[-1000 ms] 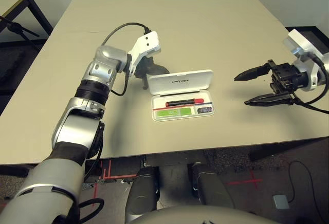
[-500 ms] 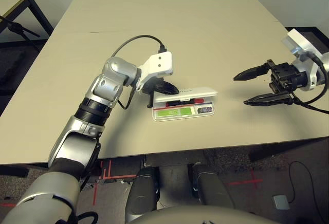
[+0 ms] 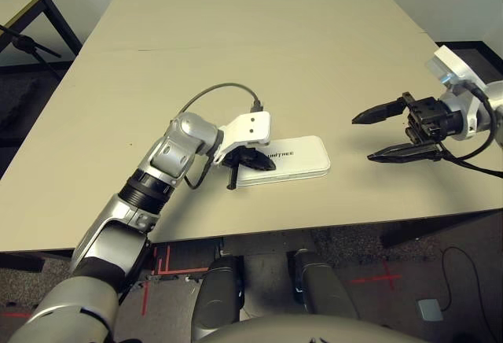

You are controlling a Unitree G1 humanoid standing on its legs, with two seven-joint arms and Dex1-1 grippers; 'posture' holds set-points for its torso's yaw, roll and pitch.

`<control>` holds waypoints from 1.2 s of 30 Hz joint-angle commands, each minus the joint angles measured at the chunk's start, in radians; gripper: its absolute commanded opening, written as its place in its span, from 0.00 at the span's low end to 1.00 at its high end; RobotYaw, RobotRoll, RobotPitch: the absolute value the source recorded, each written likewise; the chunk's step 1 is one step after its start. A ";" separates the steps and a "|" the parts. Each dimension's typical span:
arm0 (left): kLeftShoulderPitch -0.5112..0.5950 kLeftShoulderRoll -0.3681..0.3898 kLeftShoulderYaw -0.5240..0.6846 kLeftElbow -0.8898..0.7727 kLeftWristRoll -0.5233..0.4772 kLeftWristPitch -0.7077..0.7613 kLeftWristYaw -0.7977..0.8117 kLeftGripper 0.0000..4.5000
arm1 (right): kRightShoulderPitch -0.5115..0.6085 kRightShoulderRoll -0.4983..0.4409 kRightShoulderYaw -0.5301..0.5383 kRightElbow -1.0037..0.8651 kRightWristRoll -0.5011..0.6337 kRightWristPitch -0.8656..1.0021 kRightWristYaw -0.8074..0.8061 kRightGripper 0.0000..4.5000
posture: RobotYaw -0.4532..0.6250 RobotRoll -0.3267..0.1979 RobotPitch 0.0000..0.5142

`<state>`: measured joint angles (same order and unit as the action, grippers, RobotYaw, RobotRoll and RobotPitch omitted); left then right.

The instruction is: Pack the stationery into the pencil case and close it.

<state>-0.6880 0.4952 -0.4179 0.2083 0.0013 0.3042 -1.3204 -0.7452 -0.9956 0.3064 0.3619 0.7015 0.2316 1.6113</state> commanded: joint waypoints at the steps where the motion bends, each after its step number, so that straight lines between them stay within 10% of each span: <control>1: 0.036 0.033 -0.077 0.090 0.097 -0.038 0.026 0.00 | 0.001 0.011 -0.022 -0.003 -0.008 0.004 0.003 1.00 | 0.35 0.62 0.22; 12: -0.003 -0.010 -0.009 0.077 0.023 0.000 0.041 0.00 | 0.005 0.027 -0.039 0.007 -0.018 0.007 0.003 1.00 | 0.35 0.62 0.22; 25: 0.034 0.080 0.245 -0.178 -0.216 0.219 0.063 0.97 | 0.044 0.117 -0.207 0.129 -0.103 -0.006 -0.033 1.00 | 0.37 0.62 0.22; 36: 0.160 -0.022 0.680 -0.134 -0.315 0.278 0.575 0.99 | 0.082 0.309 -0.462 0.346 -0.250 -0.233 -0.555 1.00 | 0.39 0.62 0.22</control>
<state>-0.5547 0.4878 0.2332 0.0696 -0.3080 0.6025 -0.8092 -0.6783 -0.7014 -0.1248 0.6792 0.4803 0.0373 1.1232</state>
